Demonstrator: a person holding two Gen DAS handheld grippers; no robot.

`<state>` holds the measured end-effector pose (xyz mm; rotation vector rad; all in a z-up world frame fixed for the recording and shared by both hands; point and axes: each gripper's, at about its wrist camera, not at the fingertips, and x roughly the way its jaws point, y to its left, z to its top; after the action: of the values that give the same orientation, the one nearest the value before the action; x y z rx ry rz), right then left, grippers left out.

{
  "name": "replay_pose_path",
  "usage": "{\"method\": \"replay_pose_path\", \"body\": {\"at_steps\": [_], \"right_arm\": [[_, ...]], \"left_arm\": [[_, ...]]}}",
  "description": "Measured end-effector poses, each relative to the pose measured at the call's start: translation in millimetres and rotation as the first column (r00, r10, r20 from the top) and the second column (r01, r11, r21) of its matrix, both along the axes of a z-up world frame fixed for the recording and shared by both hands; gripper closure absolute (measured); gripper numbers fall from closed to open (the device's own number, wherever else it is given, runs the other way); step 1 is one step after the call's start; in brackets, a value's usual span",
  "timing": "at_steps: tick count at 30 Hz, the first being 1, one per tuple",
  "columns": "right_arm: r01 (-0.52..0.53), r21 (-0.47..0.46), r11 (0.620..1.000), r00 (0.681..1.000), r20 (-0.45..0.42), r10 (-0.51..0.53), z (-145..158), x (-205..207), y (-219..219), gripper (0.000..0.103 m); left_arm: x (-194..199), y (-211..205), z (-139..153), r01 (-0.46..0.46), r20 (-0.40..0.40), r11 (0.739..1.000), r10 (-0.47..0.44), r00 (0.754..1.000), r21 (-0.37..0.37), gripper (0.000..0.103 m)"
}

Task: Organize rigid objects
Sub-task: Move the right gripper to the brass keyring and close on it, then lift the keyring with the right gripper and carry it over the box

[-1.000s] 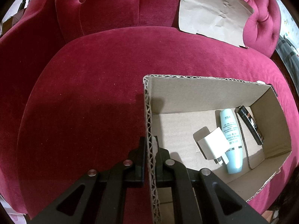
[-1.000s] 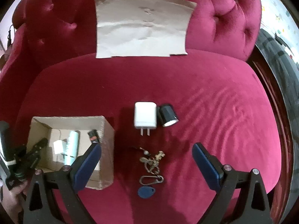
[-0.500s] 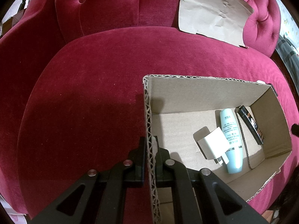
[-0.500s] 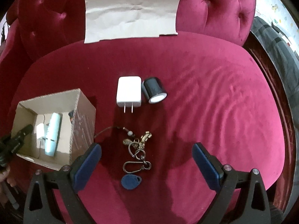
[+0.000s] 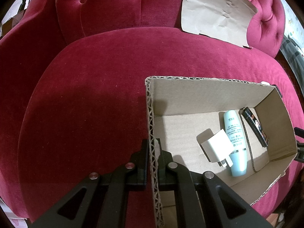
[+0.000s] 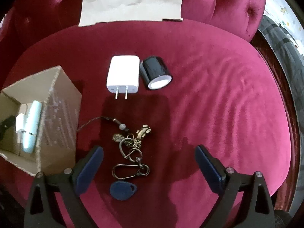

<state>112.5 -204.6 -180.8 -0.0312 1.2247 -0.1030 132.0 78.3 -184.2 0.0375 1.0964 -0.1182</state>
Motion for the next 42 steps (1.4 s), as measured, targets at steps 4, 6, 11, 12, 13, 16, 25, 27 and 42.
{"method": "replay_pose_path", "body": {"at_steps": [4, 6, 11, 12, 13, 16, 25, 27, 42], "right_arm": [[0.001, -0.001, 1.000, 1.000, -0.022, -0.001, -14, 5, 3, 0.013], [0.000, -0.003, 1.000, 1.000, -0.025, 0.000, -20, 6, 5, 0.015], [0.006, 0.009, 1.000, 1.000, -0.018, -0.006, -27, 11, 11, 0.016], [0.008, 0.012, 1.000, 1.000, -0.017, -0.008, -27, 10, 12, 0.016], [0.010, 0.018, 1.000, 1.000, -0.016, -0.010, -30, 12, 9, 0.016], [0.013, 0.034, 0.999, 1.000, -0.012, -0.012, -32, 12, 5, 0.016], [-0.022, 0.044, 0.999, 1.000, 0.000, 0.022, -29, 14, 13, 0.076], [-0.011, 0.060, 0.998, 1.000, -0.002, 0.011, -29, 14, 11, 0.076], [-0.001, 0.087, 0.996, 0.999, 0.037, -0.002, 5, 11, -1, 0.077]], "left_arm": [[0, 0, 0, 0.001, 0.000, 1.000, -0.001, 1.000, 0.002, 0.098], [1, 0, 0, 0.000, 0.000, 1.000, 0.000, 1.000, 0.002, 0.098], [1, 0, 0, 0.000, 0.000, 1.000, 0.000, 1.000, 0.002, 0.098], [1, 0, 0, 0.001, 0.000, 1.000, -0.001, 1.000, 0.002, 0.098], [1, 0, 0, 0.001, 0.000, 1.000, -0.001, 1.000, 0.002, 0.098], [1, 0, 0, 0.001, 0.000, 1.000, -0.001, 1.000, 0.002, 0.098], [1, 0, 0, 0.001, 0.001, 1.000, -0.001, 1.000, 0.003, 0.098], [1, 0, 0, 0.001, 0.001, 1.000, -0.001, 1.000, 0.003, 0.098], [2, 0, 1, 0.001, 0.001, 1.000, -0.001, 1.000, 0.004, 0.098]]}}
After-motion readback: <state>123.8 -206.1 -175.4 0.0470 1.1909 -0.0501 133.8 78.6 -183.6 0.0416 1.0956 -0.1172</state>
